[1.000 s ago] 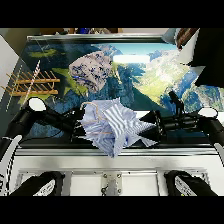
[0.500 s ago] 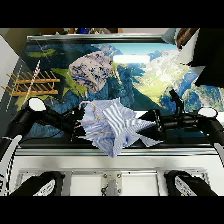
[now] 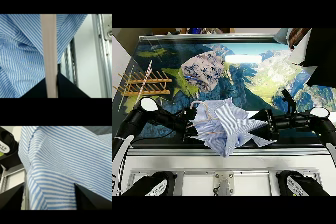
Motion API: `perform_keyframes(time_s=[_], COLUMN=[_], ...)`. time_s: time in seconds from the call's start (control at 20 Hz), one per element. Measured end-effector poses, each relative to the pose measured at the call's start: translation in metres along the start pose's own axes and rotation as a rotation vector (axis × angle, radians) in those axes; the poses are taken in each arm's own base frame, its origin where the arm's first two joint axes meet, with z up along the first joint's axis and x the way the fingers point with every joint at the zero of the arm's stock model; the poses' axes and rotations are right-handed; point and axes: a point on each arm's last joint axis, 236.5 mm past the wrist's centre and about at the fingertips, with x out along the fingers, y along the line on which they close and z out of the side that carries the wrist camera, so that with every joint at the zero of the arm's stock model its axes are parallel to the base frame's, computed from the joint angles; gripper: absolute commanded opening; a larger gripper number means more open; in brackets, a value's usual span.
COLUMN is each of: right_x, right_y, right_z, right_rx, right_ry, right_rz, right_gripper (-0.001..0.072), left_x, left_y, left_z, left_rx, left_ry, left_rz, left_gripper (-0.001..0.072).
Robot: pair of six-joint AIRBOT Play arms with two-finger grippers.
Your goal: Fold the clothes and pants, and hang the long-sleeved shirts on hangers.
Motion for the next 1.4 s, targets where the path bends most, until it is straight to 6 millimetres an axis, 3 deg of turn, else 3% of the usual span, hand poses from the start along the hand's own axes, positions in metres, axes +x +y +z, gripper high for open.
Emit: perform_keyframes(time_s=[0.05, 0.1, 0.15, 0.85, 0.95, 1.2, 1.4], right_x=[0.000, 0.000, 0.000, 0.000, 0.000, 0.000, 0.000], right_y=[0.000, 0.000, 0.002, 0.000, 0.000, -0.002, 0.002], right_z=[0.000, 0.000, 0.000, 0.000, 0.000, 0.000, 0.000], right_rx=[0.000, 0.000, -0.021, 0.000, 0.018, 0.009, -0.005], right_ry=[0.000, 0.000, 0.001, 0.000, 0.000, 0.001, 0.001], right_rz=[0.000, 0.000, 0.007, -0.001, 0.000, -0.005, 0.006], right_gripper=[0.0468, 0.0089, 0.0018, 0.0011, 0.0011, 0.0010, 0.0009], left_x=[0.000, 0.000, 0.000, 0.000, 0.000, 0.000, -0.016], left_y=[0.000, 0.000, -0.004, 0.000, 0.002, 0.005, 0.019], left_z=[0.000, 0.000, -0.001, -0.001, -0.002, -0.002, -0.017], left_rx=[0.000, 0.000, -0.010, -0.061, -0.088, -0.229, -0.443], left_ry=[0.000, 0.000, 0.002, 0.005, 0.007, 0.005, -0.020], left_rz=[0.000, 0.000, -0.020, -0.002, 0.009, 0.022, 0.087], left_gripper=[0.0016, 0.0016, 0.0015, 0.0018, 0.0393, 0.0391, 0.0390])
